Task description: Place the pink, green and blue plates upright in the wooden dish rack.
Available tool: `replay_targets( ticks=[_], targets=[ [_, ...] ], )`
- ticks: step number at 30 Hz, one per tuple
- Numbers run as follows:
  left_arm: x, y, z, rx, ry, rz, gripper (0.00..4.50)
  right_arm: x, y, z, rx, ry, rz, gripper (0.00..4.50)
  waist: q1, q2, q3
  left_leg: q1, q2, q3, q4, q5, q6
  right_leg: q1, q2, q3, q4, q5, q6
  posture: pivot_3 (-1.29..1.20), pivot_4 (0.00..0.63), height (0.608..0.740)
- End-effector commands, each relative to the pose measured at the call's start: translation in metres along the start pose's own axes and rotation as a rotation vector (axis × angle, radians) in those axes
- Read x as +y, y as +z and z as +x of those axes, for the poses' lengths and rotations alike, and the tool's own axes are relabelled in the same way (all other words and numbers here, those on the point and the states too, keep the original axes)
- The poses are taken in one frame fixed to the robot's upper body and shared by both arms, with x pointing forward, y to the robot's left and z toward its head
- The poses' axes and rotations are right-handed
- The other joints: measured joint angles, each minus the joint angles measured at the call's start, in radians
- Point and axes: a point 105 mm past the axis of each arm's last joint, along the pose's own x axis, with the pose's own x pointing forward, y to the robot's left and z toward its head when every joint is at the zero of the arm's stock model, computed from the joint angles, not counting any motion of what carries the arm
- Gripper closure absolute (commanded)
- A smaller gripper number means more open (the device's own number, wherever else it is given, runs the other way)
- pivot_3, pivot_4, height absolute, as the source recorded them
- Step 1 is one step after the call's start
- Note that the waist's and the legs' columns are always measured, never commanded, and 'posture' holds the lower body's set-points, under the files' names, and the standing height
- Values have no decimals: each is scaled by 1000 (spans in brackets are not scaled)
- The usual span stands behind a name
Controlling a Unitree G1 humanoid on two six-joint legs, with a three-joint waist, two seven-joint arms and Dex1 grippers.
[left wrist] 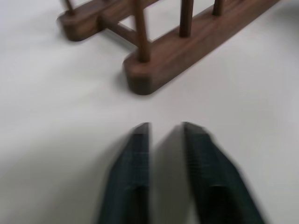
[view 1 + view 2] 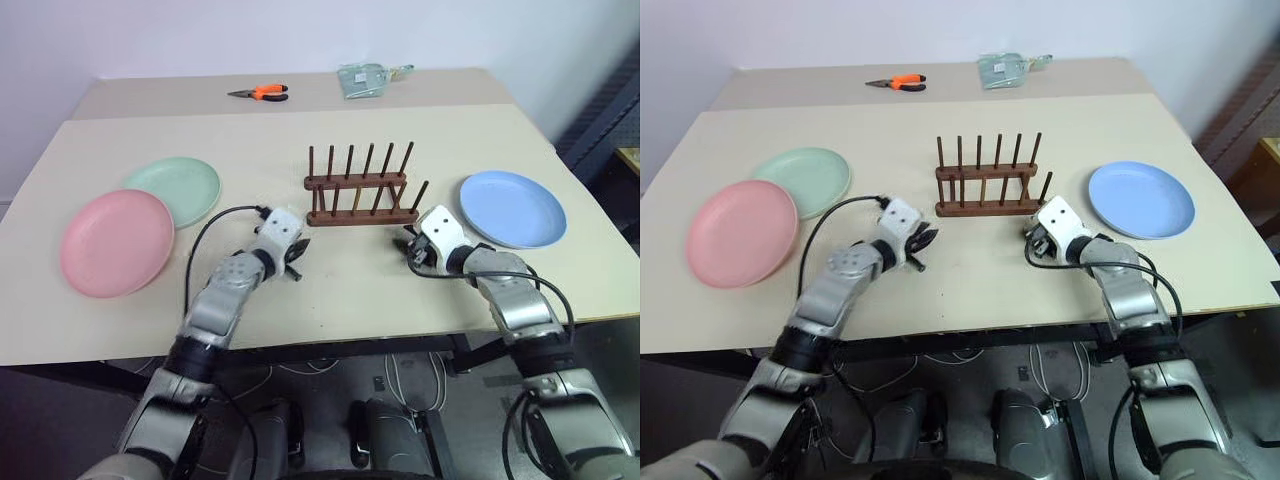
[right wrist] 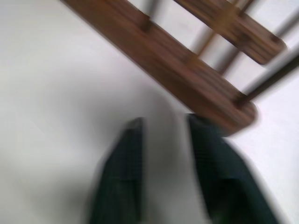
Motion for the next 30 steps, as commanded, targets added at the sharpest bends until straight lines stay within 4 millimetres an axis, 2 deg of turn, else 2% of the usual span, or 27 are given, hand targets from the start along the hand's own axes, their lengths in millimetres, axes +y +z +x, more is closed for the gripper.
replay_targets(
  ticks=[1, 2, 3, 4, 5, 7, 8, 12, 15, 18, 22, 25, 30],
  targets=[
    [75, 51, -50, -172, 359, 5, 1408, 30, 63, -16, -197, 191, -25, 626, 4, 0, 1, 0, 0, -1, 1, 0, -1, 0, 0, 0, 0, 0, 0, 0, 150, 740],
    [111, 53, -74, -161, 582, 18, 916, 39, 75, -20, -233, 239, -31, 134, 6, 0, 1, 0, 0, -1, 1, 0, -1, 0, 0, 0, 1, 1, -1, 0, 150, 740],
    [140, 57, -100, -158, 788, 4, 414, 46, 85, -22, -261, 273, -34, 115, 6, 0, 1, 0, 0, -2, 1, 0, -1, 1, 0, -1, 1, 1, -1, 0, 150, 740],
    [158, 58, -120, -165, 925, -39, 38, 49, 91, -22, -276, 286, -37, 115, 5, -1, 0, 1, 0, -2, 1, -2, 1, 1, 0, -1, 1, 1, -1, 0, 150, 740],
    [175, 62, -145, -212, 1064, -129, 38, 50, 98, -22, -292, 298, -44, 115, 7, -1, 0, 1, 0, -3, 1, -3, 3, 1, 0, -1, 1, 1, -1, 0, 150, 740],
    [189, 62, -179, -238, 1211, -216, 38, 53, 110, -18, -314, 322, -76, 115, 9, -2, 0, 1, -1, -2, 1, -1, 1, 1, 0, -1, 0, 1, -1, 0, 150, 740],
    [191, 60, -187, -220, 1238, -227, 38, 54, 115, -17, -324, 330, -92, 115, 10, -2, 0, 0, -2, -2, 1, -1, 1, 1, -1, -1, 0, 1, 0, 0, 150, 740],
    [180, 35, -199, -108, 1209, -322, 8, 61, 133, -12, -368, 423, -76, 58, 25, -5, -1, -2, -3, -2, 2, -1, 2, 1, -1, -1, 0, 1, 0, 0, 150, 740],
    [170, 22, -203, -58, 1188, -366, 8, 69, 135, -11, -369, 466, -97, 58, 31, -8, -1, -2, -3, -2, 2, -2, 1, 1, -1, -1, -1, 1, 0, 0, 150, 740],
    [160, -4, -207, -17, 1208, -529, 8, 72, 132, -9, -365, 469, -122, 58, 30, -9, -1, -2, -3, -2, 2, -3, -2, 1, -1, -1, -1, 1, 0, 0, 150, 740],
    [145, -28, -194, 28, 1121, -718, 8, 74, 130, -6, -364, 457, -142, 58, 29, -9, -1, -2, -3, -2, 2, -2, -2, 1, -1, -1, 0, 1, 0, 0, 150, 740],
    [142, -35, -189, -8, 1113, -844, 844, 73, 131, -6, -369, 445, -156, 0, 31, -9, -1, -1, -3, -2, 2, -2, -3, 1, 0, -1, 0, 1, 0, 0, 150, 740],
    [145, -42, -191, -14, 1136, -891, 3419, 68, 131, -7, -372, 409, -174, 0, 29, -10, -2, -1, -3, -2, 2, -2, -3, 1, 0, -1, 0, 0, 0, 0, 150, 740]
  ],
)
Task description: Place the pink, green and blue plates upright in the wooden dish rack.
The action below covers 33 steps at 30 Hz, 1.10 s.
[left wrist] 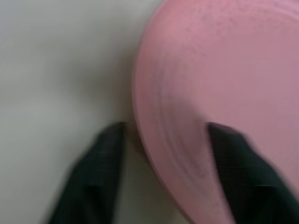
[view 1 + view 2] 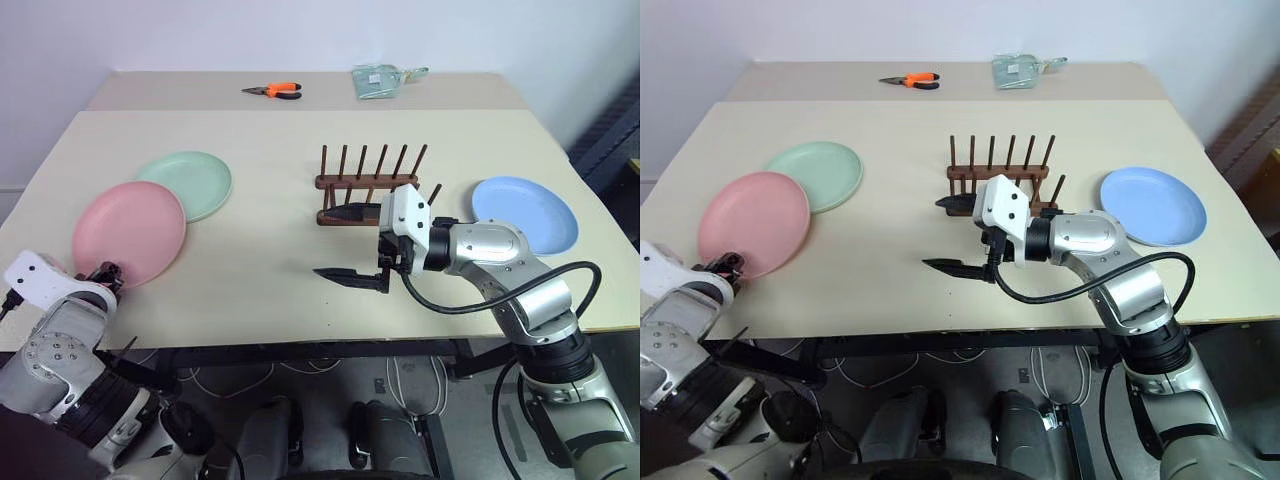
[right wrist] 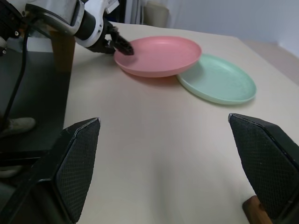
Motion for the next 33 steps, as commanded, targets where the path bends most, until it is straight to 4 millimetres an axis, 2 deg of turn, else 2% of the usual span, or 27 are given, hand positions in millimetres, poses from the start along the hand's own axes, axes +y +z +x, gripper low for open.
replay_targets(
  ticks=[1, 2, 3, 5, 7, 10, 13, 16, 19, 23, 27, 28, 30, 33],
  targets=[
    [1, 1, 0, -10, -5, -11, 3942, -3, 7, -4, -23, -32, -41, 0, 0, 0, 0, 0, 0, 0, 0, 0, 0, 0, 0, 0, 0, 0, 0, 0, 150, 740],
    [0, 2, -1, -19, -11, -7, 4371, -3, 7, -5, -24, -28, -28, 0, 1, 0, 0, 0, 0, 0, 0, 0, 0, 0, 0, 0, 0, 0, 0, 0, 150, 740],
    [-2, 4, -1, -38, -26, -2, 4469, -2, 7, -6, -26, -19, -6, 0, 1, 0, 0, 0, 0, 0, 0, 0, 0, 0, 0, 0, 0, 0, 0, 0, 150, 740],
    [-26, 25, -13, -193, -182, 84, 4469, -1, 7, -8, -22, -6, 23, 0, -1, 0, 0, 0, 0, 0, 0, 0, 0, 1, 0, 0, 0, 0, 0, 0, 150, 740],
    [-50, 36, -28, -298, -324, 99, 4469, 0, 9, -9, -16, 11, 27, 0, -3, -1, 0, 0, 0, 0, -1, 0, -1, 0, 0, 0, 0, 0, 0, 0, 150, 740],
    [-88, 44, -48, -391, -477, 176, 4469, -4, 13, -4, 14, -21, -137, 0, -1, -1, 0, 0, 0, 0, 0, 0, -1, -1, -1, 0, 0, 0, -1, 0, 150, 740],
    [-129, 41, -64, -423, -605, 343, 4469, -4, 8, 7, 64, -20, -340, 0, -1, -1, 0, 0, 0, 0, -1, 0, -1, -1, -1, 0, 0, 0, -1, 0, 150, 740],
    [-171, 38, -79, -420, -713, 349, 4469, -11, 13, 22, 45, -70, -491, 0, -1, -1, 0, 0, 0, 1, -1, 0, -1, -1, 0, 0, 0, 0, -1, 0, 150, 740],
    [-204, 25, -88, -380, -773, 433, 4469, -22, 16, 35, 62, -136, -677, 0, -3, -1, 0, -1, 0, 1, -1, 1, 0, -1, 0, 0, 0, 0, 0, 0, 150, 740],
    [-235, 16, -106, -338, -876, 399, 4469, -33, 9, 44, 123, -170, -839, 0, -5, -1, 0, -1, 0, 1, -1, 2, 1, -1, 1, 0, 0, 0, 0, 0, 150, 740],
    [-244, 7, -114, -297, -919, 398, 4469, -54, 0, 41, 208, -234, -959, 0, -11, -1, 1, -1, 1, 1, -1, 3, 0, -1, 2, 0, 0, 0, 0, 0, 150, 740],
    [-244, 6, -115, -288, -923, 390, 4500, -56, -2, 39, 221, -241, -973, 523, -13, -1, 1, -1, 1, 1, -1, 3, 0, -1, 2, 0, 0, 0, 0, 0, 150, 740],
    [-245, 5, -117, -277, -935, 378, 4500, -61, -5, 37, 239, -261, -994, 1279, -18, -1, 1, -1, 1, 0, -1, 3, 0, -1, 2, 0, 0, 0, 0, 0, 150, 740],
    [-243, -3, -120, -251, -960, 378, 4500, -66, -5, 35, 255, -298, -1025, 2777, -22, -1, 1, -1, 1, 0, -1, 4, 0, 0, 3, 0, 0, 0, 0, 0, 150, 740]
  ],
)
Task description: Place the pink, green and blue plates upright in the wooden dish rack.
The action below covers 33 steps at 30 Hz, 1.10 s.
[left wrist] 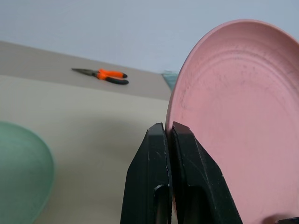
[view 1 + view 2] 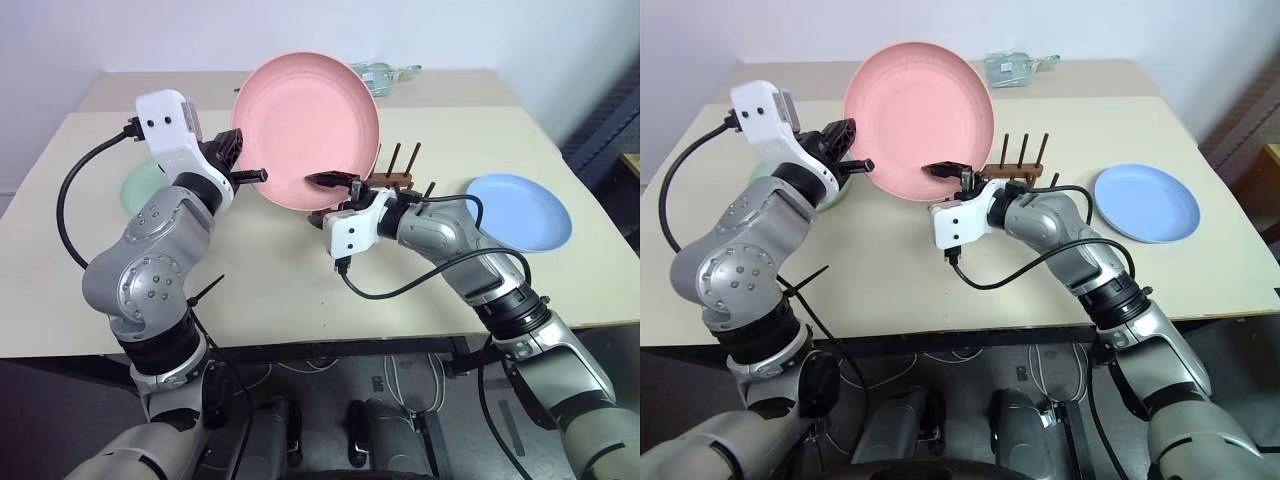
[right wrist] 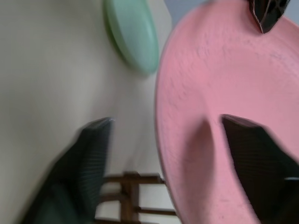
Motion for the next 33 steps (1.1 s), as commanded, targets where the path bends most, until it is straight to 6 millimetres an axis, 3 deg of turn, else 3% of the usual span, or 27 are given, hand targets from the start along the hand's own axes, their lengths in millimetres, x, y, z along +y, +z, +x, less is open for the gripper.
replay_targets(
  ticks=[1, 3, 4, 7, 10, 12, 14, 17, 18, 22, 26, 33],
  targets=[
    [-11, 8, -8, -43, -50, 14, 4500, -19, -1, -3, 10, -78, -62, 3223, -1, 0, 0, 0, 0, 0, 0, 0, 0, 0, 0, 0, 0, 0, 0, 0, 150, 740],
    [-11, 7, -9, -41, -60, 0, 4500, -21, -1, -3, 10, -92, -71, 4253, -3, 0, 0, 0, 1, 0, 0, 0, -1, 0, 1, 0, 0, 0, 0, 0, 150, 740],
    [-10, 11, -9, -65, -57, -31, 4204, -24, 0, -5, 9, -107, -74, 4482, -2, 0, 0, 0, 1, 0, 0, 1, -1, 0, 1, 0, 0, 0, 0, 0, 150, 740],
    [3, 39, -9, -208, 7, -134, 3171, -33, -1, -10, 10, -150, -81, 4500, 3, -1, 1, 0, 1, -1, 0, 1, -1, 1, 1, 0, 0, 0, 0, 0, 150, 740],
    [40, 73, -17, -403, 191, -170, 1799, -60, -11, -25, 19, -299, 84, 4500, 1, -2, 2, 0, 1, -1, 0, 1, -1, 1, 1, 0, -1, 0, 0, 0, 150, 740],
    [51, 70, -17, -382, 236, 11, 1799, -82, -20, -41, -14, -421, 301, 4500, -4, -1, 2, 1, 1, -1, -1, 1, -1, 1, 2, 0, -1, 0, 0, 0, 150, 740],
    [49, 50, -12, -284, 204, 262, 1799, -96, -29, -58, -71, -485, 560, 4500, -4, 0, 2, 2, 1, 0, -3, 1, -2, 1, 2, 0, 0, 0, -1, 0, 150, 740],
    [36, -6, -10, -78, 7, 550, 1799, -116, -42, -88, -212, -565, 1021, 4500, 1, 0, 2, 3, 1, 0, -4, 1, -2, 2, 4, 0, 1, 0, -1, 0, 150, 740],
    [31, -16, -12, -54, -45, 592, 1799, -120, -44, -94, -246, -573, 1121, 4500, 5, 1, 2, 3, 1, 0, -4, 1, -2, 3, 3, 0, 1, 0, -1, 0, 150, 740],
    [4, -76, -36, 106, -373, 479, 1799, -118, -46, -115, -316, -516, 1381, 4500, -1, 1, 3, 0, 0, 0, -3, -2, -4, -2, -2, 0, -1, 0, -1, 0, 150, 740],
    [-8, -97, -48, 174, -497, 418, 1799, -104, -49, -114, -240, -484, 1437, 4500, -8, 6, 3, -4, 1, 0, -5, -1, -5, -9, -3, 0, 2, -1, -4, 0, 150, 740],
    [-14, -101, -51, 192, -532, 375, 1799, -97, -67, -114, -209, -489, 1557, 4500, -2, 8, 3, -4, 1, 1, -5, 1, -1, -9, -3, 0, 2, -1, -5, 0, 150, 740]
  ],
)
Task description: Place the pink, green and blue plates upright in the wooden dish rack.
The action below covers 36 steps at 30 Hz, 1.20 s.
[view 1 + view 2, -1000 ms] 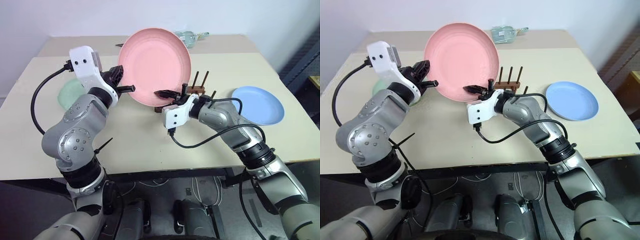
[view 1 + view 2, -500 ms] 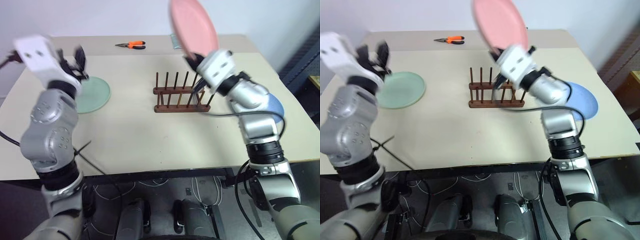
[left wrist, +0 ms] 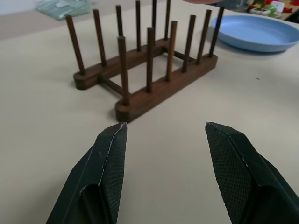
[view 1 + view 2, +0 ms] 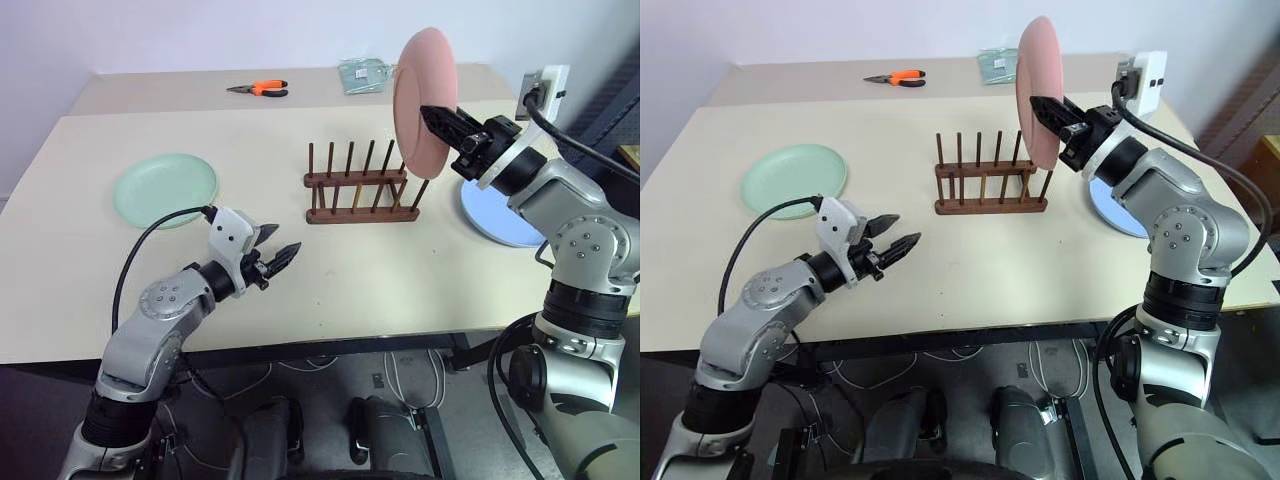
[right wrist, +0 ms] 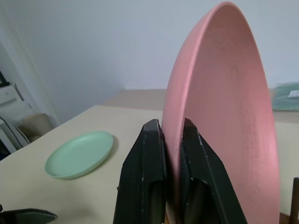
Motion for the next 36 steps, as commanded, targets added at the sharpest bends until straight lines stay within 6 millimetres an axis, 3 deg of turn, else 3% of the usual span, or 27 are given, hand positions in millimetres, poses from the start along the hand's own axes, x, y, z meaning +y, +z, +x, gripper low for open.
replay_targets(
  ticks=[1, 7, 11, 15, 16, 17, 20, 23, 25, 27, 29, 31, 34, 36],
  targets=[
    [-6, 12, 0, -48, -21, 20, 1799, -8, 15, 0, -40, -10, 37, 4500, 1, 0, 0, 0, 0, 0, 0, 0, 0, 0, 0, 0, 0, 0, 0, 0, 150, 740],
    [-1, 11, -3, -42, 14, 25, 1799, -30, 10, 4, -10, -72, 170, 4500, 1, 0, 0, 0, 0, 0, 1, 0, 1, 0, 1, 0, 0, 0, 0, 0, 150, 740],
    [-1, 10, -5, -42, 23, 8, 1799, -34, 5, 7, 12, -91, 171, 4500, 1, 0, 0, 0, 0, 1, 1, 0, 1, 0, 1, 0, 0, 0, 0, 0, 150, 740],
    [7, 12, -7, -63, 85, -24, 451, -38, 10, 11, -5, -138, 14, 2877, 2, 0, 0, -1, 0, 1, 1, 0, 1, 0, 1, 0, 0, 0, 1, 0, 150, 740],
    [14, 13, -7, -71, 127, -36, 5, -39, 14, 12, -16, -157, -68, 2357, 3, 0, 0, -1, 0, 1, 1, 0, 1, 0, 1, 0, 0, 0, 1, 0, 150, 740],
    [23, 14, -7, -79, 175, -53, 0, -40, 18, 13, -27, -178, -167, 1927, 3, 0, 0, -1, 0, 1, 1, 0, 2, 0, 1, 0, 0, 0, 1, 0, 150, 740],
    [49, 21, -11, -129, 314, -98, 0, -41, 29, 13, -64, -202, -312, 1927, 4, 0, 0, -1, 0, 1, 2, 0, 2, 0, 2, 0, 0, 0, 1, 0, 150, 740],
    [99, 29, -26, -183, 589, -192, 0, -39, 56, 11, -159, -258, -502, 1927, 3, 0, 0, -1, 0, 1, 2, 0, 2, 1, 2, 0, 0, 0, 1, 0, 150, 740],
    [139, 15, -47, -134, 839, -303, 0, -27, 71, 10, -213, -245, -648, 1927, 4, 0, 0, -1, 0, 1, 3, 0, 1, 1, 2, 0, 1, 0, 1, 0, 150, 740],
    [163, -2, -67, -63, 1013, -387, 0, -11, 76, 12, -242, -189, -752, 1927, 0, 0, 0, -1, 0, 1, 3, 0, 1, 1, 2, 0, 1, 0, 2, 0, 150, 740],
    [181, -15, -88, -34, 1147, -496, 0, 25, 63, 18, -220, 7, -811, 1927, -3, 0, 0, -1, 0, 1, 3, 0, 2, 1, 3, 0, 1, 0, 2, 0, 150, 740],
    [188, -21, -95, -31, 1190, -585, 0, 52, 45, 19, -179, 173, -817, 1927, -3, -1, 0, -1, 1, 1, 2, 0, 1, 0, 4, 0, 0, -1, 2, 0, 150, 740],
    [193, -28, -86, 23, 1149, -665, 0, 83, -2, 18, -40, 371, -795, 1078, 10, -5, 0, -1, 2, 1, 3, 0, 1, 1, 4, 0, 1, 0, 2, 0, 150, 740],
    [197, -34, -79, 56, 1134, -726, 0, 98, -34, 15, 38, 459, -795, 177, 24, -8, -2, 0, 2, -1, 4, 0, 1, 3, 4, -1, 0, 0, 2, 0, 150, 740]
  ],
)
